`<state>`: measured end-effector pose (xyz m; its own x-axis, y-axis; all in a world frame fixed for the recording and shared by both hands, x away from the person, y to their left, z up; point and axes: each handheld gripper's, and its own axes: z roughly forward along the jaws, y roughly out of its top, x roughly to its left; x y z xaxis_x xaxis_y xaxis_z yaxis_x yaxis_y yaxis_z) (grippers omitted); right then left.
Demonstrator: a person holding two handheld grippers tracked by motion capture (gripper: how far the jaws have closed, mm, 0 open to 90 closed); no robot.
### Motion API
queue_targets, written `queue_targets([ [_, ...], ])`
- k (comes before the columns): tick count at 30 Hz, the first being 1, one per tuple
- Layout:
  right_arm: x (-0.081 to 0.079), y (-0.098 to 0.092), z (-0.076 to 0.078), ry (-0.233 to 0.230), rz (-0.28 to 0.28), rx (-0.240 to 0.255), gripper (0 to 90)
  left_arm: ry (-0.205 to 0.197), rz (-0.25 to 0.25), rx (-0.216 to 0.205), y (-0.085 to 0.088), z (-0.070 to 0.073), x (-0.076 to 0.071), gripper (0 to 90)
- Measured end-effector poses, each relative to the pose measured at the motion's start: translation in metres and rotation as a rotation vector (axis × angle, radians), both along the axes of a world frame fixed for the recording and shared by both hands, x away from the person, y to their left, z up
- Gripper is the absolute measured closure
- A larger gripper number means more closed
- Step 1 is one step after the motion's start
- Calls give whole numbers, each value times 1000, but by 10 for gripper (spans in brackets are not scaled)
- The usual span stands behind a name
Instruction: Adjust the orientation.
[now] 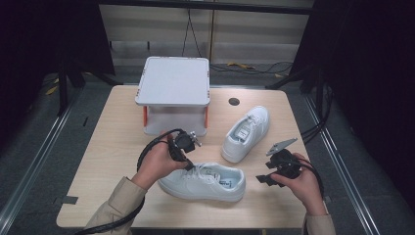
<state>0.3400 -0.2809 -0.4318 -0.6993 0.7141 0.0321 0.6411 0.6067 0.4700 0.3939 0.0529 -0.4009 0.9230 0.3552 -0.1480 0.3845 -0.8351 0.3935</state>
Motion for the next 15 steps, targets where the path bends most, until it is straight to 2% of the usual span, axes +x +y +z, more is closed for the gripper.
queue_targets([
  [1, 0, 0, 0, 0, 0, 0, 329, 2, 0, -1, 1, 2, 0, 895],
  [2, 0, 0, 0, 1, -3, 1, 329, 26, -6, -12, 3, 4, 2, 898],
  [7, 0, -1, 0, 4, -1, 1, 329, 21, 3, -3, 6, 9, 5, 900],
  [8, 0, -1, 0, 5, -1, 1, 329, 45, -5, -34, 10, 16, 8, 900],
  [9, 0, -1, 0, 5, -1, 1, 329, 45, -5, -34, 10, 16, 8, 900],
  [10, 0, -1, -1, 7, -2, 1, 329, 44, -3, -60, 14, 25, 14, 900],
  [12, 1, -1, -1, 10, 1, 0, 329, 12, 16, -39, 18, 32, 22, 900],
  [13, 1, -1, -1, 10, 1, 0, 329, 12, 16, -39, 18, 32, 22, 899],
  [14, 1, -1, -1, 9, 1, 1, 329, -13, 35, -12, 24, 34, 34, 899],
  [15, 1, -1, -1, 8, 1, 1, 329, -20, 43, 14, 27, 33, 40, 899],
])
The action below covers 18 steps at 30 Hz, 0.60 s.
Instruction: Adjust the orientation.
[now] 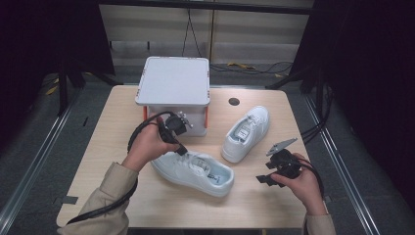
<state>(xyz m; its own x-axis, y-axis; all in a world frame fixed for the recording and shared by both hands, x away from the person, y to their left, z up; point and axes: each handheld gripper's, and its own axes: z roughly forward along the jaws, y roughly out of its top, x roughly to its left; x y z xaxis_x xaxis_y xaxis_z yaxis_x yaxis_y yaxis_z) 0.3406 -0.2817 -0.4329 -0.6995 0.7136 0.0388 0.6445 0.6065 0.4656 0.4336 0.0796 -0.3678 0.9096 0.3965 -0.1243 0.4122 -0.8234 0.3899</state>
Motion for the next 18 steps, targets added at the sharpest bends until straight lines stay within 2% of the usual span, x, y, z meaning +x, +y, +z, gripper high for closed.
queue_targets([
  [1, 0, 0, 0, -2, 0, 0, 329, -14, 15, 19, 2, -2, 5, 897],
  [2, 0, 0, 0, -2, 0, 0, 329, -14, 15, 19, 2, -2, 5, 894],
  [3, 0, -2, 0, -3, -4, 4, 329, -12, 30, 62, 8, -10, 14, 893],
  [4, 0, -2, 0, -3, -4, 4, 329, -12, 30, 62, 8, -10, 14, 890],
  [5, 0, -3, 0, -4, -6, 4, 329, 20, 42, 35, 12, -14, 18, 900],
  [6, 0, -3, 0, -4, -6, 4, 329, 20, 42, 35, 12, -14, 18, 861],
  [7, 0, -4, -1, 2, -14, 6, 329, 25, 69, 3, 13, -13, 18, 793],
  [8, 1, -4, -1, 2, -15, 6, 329, 14, 104, 32, 10, -8, 14, 746],
  [9, 1, -4, -2, 3, -17, 5, 328, -8, 100, 35, 7, -5, 10, 699],
  [10, 1, -4, -2, 3, -17, 5, 328, -8, 100, 35, 7, -5, 10, 664],
  [11, 1, -4, -2, 4, -15, 5, 327, 10, 77, -6, 1, -2, 1, 665],
  [12, 1, -4, -2, 4, -15, 5, 327, 10, 77, -6, 1, -2, 1, 663],
  [15, -1, -2, 0, 0, -15, 9, 327, 14, 20, -28, -14, 2, -18, 628],
  [18, -2, -1, 1, -5, -11, 11, 327, 10, -19, -47, -24, 5, -31, 607],
])
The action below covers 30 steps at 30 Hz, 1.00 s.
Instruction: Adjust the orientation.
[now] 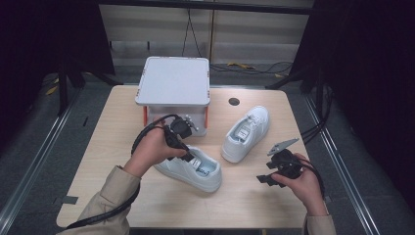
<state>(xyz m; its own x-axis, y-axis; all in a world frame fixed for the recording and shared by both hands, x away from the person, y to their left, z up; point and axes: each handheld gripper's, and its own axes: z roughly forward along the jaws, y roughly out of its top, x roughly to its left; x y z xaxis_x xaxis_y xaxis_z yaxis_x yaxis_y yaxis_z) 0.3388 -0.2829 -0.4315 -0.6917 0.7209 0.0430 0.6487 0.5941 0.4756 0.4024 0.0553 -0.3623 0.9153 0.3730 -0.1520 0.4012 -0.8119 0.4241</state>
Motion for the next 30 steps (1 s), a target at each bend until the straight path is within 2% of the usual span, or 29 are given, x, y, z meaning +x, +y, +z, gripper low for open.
queue_targets([
  [2, 0, 0, 0, -2, 2, -2, 327, 11, -28, -16, -7, 0, -8, 592],
  [4, 0, 0, 0, -3, 0, -3, 327, 12, -35, -16, -12, -1, -12, 579],
  [5, -1, 1, 1, 0, -5, -4, 327, 11, -65, -12, -21, -5, -19, 540],
  [6, -1, 1, 1, 0, -5, -4, 327, 11, -65, -12, -21, -5, -19, 535],
  [7, 0, 1, 0, -4, -1, -6, 327, 26, -86, -19, -30, -13, -23, 523],
  [8, 0, 1, 0, -2, -2, -6, 327, 26, -86, -19, -30, -13, -23, 510],
  [10, 0, 1, 0, -2, -1, -6, 326, 34, -119, -7, -38, -23, -27, 499],
  [11, 0, 1, 0, -2, 1, -6, 327, 47, -126, -8, -46, -34, -30, 481],
  [12, 0, 1, -1, 1, 1, -6, 327, 47, -126, -8, -46, -34, -30, 468],
  [13, 0, 1, -1, 3, 1, -6, 327, 38, -139, 0, -54, -46, -34, 464],
  [14, 0, 1, -1, 3, 1, -6, 327, 38, -139, 0, -54, -46, -34, 464],
  [15, 1, 1, -3, 4, -1, -9, 324, 7, -150, -3, -62, -56, -36, 481],
  [16, 1, 1, -3, 4, -1, -9, 324, 7, -150, -3, -62, -56, -36, 533],
  [17, 1, 1, -3, 5, -6, -12, 324, 18, -158, -4, -66, -65, -37, 535],
  [19, 2, 1, -3, 4, -5, -13, 324, 21, -130, -2, -69, -72, -36, 522],
  [21, 2, 2, -3, 3, -5, -13, 324, 25, -111, -12, -70, -71, -35, 519],
  [22, 2, 2, -3, 3, -5, -13, 324, 25, -111, -12, -70, -71, -35, 547],
  [23, 2, 2, -4, 6, -3, -14, 324, 19, -125, -1, -71, -72, -36, 672],
  [24, 2, 2, -4, 6, -3, -14, 324, 19, -125, -1, -71, -72, -36, 700],
  [25, 2, 4, -5, 11, 0, -18, 324, 55, -124, 4, -72, -71, -36, 741],
  [26, 2, 4, -5, 11, 0, -18, 324, 55, -124, 4, -72, -71, -36, 766],
  [27, 3, 5, -7, 14, 5, -19, 324, 42, -153, 27, -73, -69, -37, 775],
  [28, 3, 5, -7, 14, 5, -19, 324, 42, -153, 27, -73, -69, -37, 782],
  [30, 3, 5, -7, 14, 5, -18, 325, 0, -218, 65, -74, -66, -44, 788],
])
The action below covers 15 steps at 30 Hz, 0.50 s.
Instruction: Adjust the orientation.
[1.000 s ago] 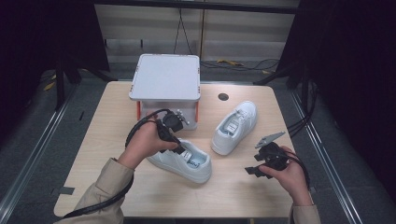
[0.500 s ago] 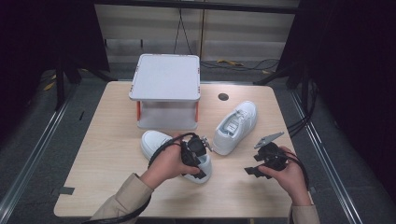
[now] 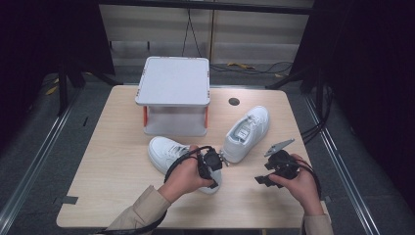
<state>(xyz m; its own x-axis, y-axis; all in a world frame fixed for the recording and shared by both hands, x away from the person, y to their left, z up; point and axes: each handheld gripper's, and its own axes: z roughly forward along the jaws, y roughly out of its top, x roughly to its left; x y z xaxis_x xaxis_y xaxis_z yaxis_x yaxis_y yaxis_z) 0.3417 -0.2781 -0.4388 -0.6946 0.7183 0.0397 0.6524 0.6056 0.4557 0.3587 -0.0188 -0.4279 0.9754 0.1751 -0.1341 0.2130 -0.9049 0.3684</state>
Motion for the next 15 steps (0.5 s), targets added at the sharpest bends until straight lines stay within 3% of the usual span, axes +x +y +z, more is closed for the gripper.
queue_targets([
  [4, 0, -2, 0, -6, -4, 1, 325, -12, -13, 3, 5, 11, -3, 786],
  [7, 0, -2, 1, -7, -5, 3, 326, -36, -33, -30, 14, 28, -2, 783],
  [8, 0, -1, 2, -9, -4, 1, 326, -34, -32, -23, 14, 32, -2, 783],
  [13, -1, 0, 4, -16, -1, 2, 326, -107, -67, 1, 16, 46, 2, 782],
  [15, -1, 0, 4, -15, -1, 2, 327, -149, -93, 9, 17, 52, 13, 784],
])
